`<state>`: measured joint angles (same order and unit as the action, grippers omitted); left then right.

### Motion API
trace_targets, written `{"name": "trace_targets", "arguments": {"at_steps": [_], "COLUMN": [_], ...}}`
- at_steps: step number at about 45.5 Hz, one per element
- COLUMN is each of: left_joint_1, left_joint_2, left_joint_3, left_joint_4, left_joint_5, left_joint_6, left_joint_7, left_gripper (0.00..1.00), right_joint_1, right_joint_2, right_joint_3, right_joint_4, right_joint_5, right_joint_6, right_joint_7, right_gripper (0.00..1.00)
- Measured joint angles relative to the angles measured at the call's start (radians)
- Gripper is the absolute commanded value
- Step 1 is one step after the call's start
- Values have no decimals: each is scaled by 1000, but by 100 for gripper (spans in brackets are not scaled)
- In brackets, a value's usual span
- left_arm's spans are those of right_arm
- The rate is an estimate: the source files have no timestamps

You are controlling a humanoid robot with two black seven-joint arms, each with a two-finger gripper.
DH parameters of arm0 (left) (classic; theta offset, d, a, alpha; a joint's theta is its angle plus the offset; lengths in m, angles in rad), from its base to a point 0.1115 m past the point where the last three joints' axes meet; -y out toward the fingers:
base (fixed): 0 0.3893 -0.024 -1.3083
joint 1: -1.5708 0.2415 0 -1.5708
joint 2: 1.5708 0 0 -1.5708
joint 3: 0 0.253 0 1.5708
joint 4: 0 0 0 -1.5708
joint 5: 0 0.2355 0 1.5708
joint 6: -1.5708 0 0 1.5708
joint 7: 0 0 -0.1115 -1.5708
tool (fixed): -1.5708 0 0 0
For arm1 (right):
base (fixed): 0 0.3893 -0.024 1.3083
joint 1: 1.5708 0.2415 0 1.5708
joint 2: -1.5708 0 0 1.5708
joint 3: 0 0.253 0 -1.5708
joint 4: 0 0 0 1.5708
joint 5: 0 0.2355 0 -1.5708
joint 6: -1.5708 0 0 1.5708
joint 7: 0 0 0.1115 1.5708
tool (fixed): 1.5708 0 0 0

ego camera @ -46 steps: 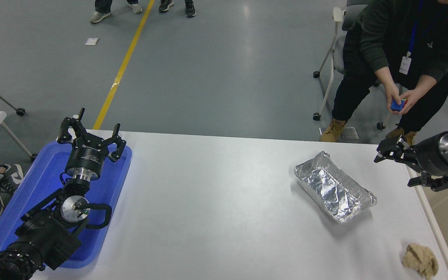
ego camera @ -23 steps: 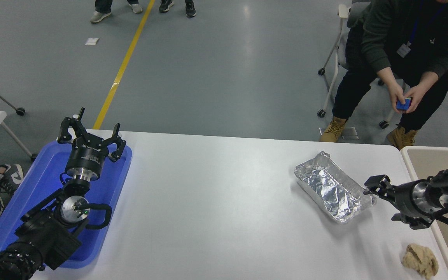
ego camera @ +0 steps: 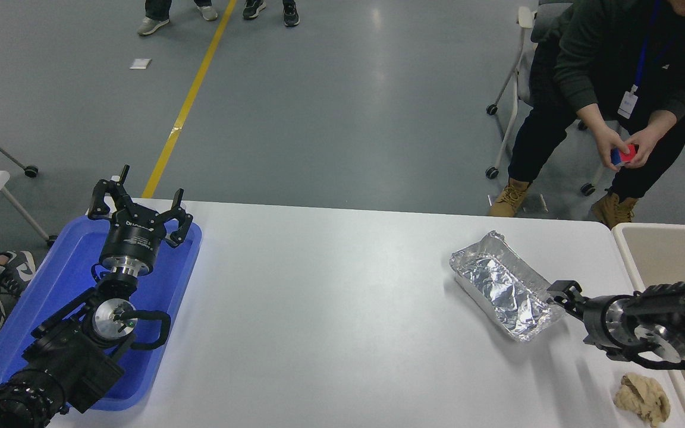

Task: Pick up foil plate and place in dustbin

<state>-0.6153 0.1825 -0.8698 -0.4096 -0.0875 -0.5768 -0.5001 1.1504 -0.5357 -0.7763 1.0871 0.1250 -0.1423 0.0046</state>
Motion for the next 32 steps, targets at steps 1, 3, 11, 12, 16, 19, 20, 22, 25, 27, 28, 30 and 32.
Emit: {"name": "trace_targets", "arguments": {"at_steps": [1, 3, 11, 12, 16, 19, 20, 22, 25, 27, 28, 30, 32], "left_joint_1": [0, 0, 0, 0, 0, 0, 0, 0, 0, 0, 0, 0, 0], "left_joint_2": [0, 0, 0, 0, 0, 0, 0, 0, 0, 0, 0, 0, 0], "left_joint_3": [0, 0, 0, 0, 0, 0, 0, 0, 0, 0, 0, 0, 0], "left_joint_4": [0, 0, 0, 0, 0, 0, 0, 0, 0, 0, 0, 0, 0], "left_joint_5": [0, 0, 0, 0, 0, 0, 0, 0, 0, 0, 0, 0, 0], "left_joint_6": [0, 0, 0, 0, 0, 0, 0, 0, 0, 0, 0, 0, 0], "left_joint_7": [0, 0, 0, 0, 0, 0, 0, 0, 0, 0, 0, 0, 0], "left_gripper": [100, 100, 100, 100, 100, 100, 100, 100, 100, 100, 100, 100, 100], "right_joint_1": [-7, -22, -56, -59, -73, -82, -84, -89, -97, -100, -103, -106, -108], "right_joint_2": [6, 22, 62, 66, 82, 92, 95, 100, 106, 109, 111, 113, 115], "right_joint_3": [6, 16, 35, 36, 41, 44, 44, 45, 45, 45, 45, 44, 43], "right_joint_4": [-7, -22, -63, -68, -82, -93, -94, -101, -108, -111, -113, -116, -118], "right_joint_5": [-1, -3, -6, -6, -7, -8, -8, -9, -10, -10, -10, -10, -11], "right_joint_6": [-4, -12, -33, -36, -44, -48, -49, -52, -54, -56, -57, -58, -59], "right_joint_7": [0, 1, 3, 3, 4, 5, 5, 5, 5, 6, 6, 6, 6], "right_gripper": [88, 87, 77, 76, 67, 55, 51, 44, 31, 24, 21, 13, 11]}}
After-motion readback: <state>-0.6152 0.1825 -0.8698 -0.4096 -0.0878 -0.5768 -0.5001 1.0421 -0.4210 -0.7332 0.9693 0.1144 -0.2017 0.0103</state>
